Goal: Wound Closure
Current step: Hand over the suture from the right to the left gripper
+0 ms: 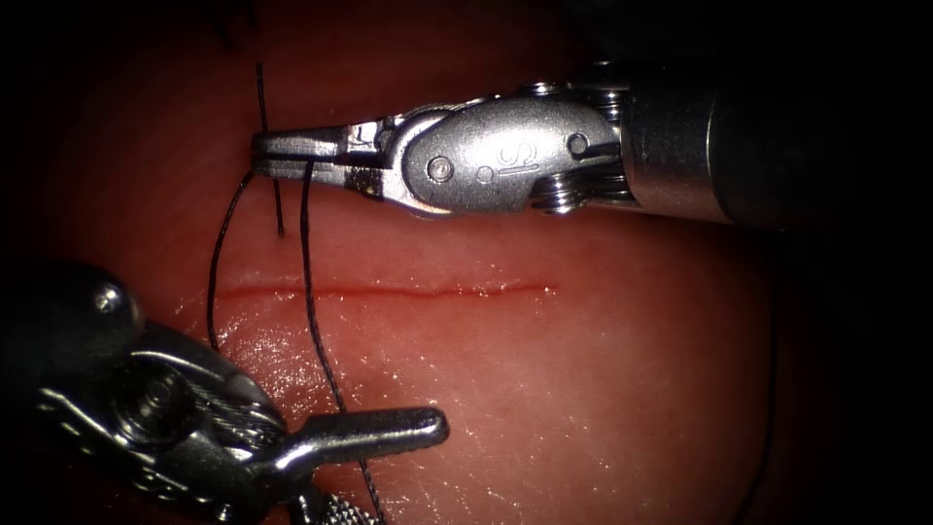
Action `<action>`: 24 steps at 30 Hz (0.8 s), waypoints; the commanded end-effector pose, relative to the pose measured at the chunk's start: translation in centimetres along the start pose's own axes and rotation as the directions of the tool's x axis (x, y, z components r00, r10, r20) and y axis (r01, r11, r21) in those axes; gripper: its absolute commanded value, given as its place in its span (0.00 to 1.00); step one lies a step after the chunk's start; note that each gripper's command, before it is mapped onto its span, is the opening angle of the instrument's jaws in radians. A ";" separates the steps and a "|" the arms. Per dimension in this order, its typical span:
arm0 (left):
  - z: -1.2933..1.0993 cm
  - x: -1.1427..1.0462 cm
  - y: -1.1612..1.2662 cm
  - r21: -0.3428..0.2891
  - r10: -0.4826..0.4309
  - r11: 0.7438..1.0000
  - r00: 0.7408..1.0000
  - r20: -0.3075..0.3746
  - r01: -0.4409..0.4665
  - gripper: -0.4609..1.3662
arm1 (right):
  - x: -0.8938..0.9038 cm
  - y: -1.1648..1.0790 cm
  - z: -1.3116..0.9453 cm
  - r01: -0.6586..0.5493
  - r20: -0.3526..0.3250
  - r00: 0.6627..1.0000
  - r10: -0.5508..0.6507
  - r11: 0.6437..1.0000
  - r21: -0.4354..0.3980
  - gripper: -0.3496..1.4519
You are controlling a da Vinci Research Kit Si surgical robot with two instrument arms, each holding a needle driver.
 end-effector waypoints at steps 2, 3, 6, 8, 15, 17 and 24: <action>0.00 0.01 0.00 0.006 0.015 1.000 1.000 -0.002 -0.015 0.56 | 0.00 -0.01 0.00 0.001 -0.001 1.000 -0.001 1.000 -0.002 0.00; 0.01 0.01 0.00 0.015 0.015 1.000 1.000 -0.003 -0.015 0.51 | 0.00 -0.01 0.00 0.001 -0.001 1.000 -0.001 1.000 -0.002 0.00; 0.01 0.04 0.02 0.026 0.020 0.999 1.000 -0.003 -0.020 0.41 | 0.00 -0.01 0.00 0.001 -0.001 1.000 -0.001 1.000 -0.002 0.00; 0.01 0.05 0.03 0.026 0.021 0.999 1.000 -0.002 -0.020 0.34 | 0.00 -0.01 0.00 -0.005 -0.001 1.000 0.005 1.000 -0.002 0.00; -0.06 0.14 0.19 0.023 0.025 0.999 1.000 0.001 -0.025 0.06 | 0.00 -0.03 -0.03 -0.010 -0.002 1.000 0.010 1.000 0.000 0.00; -0.13 0.15 0.20 0.020 0.026 0.999 1.000 -0.005 -0.026 0.06 | 0.01 -0.05 -0.04 -0.014 -0.002 1.000 0.014 1.000 0.001 0.00; -0.72 0.14 0.20 0.027 0.024 0.999 0.999 0.022 -0.025 0.06 | 0.10 -0.21 -0.10 -0.043 0.001 0.999 0.043 0.999 0.002 0.00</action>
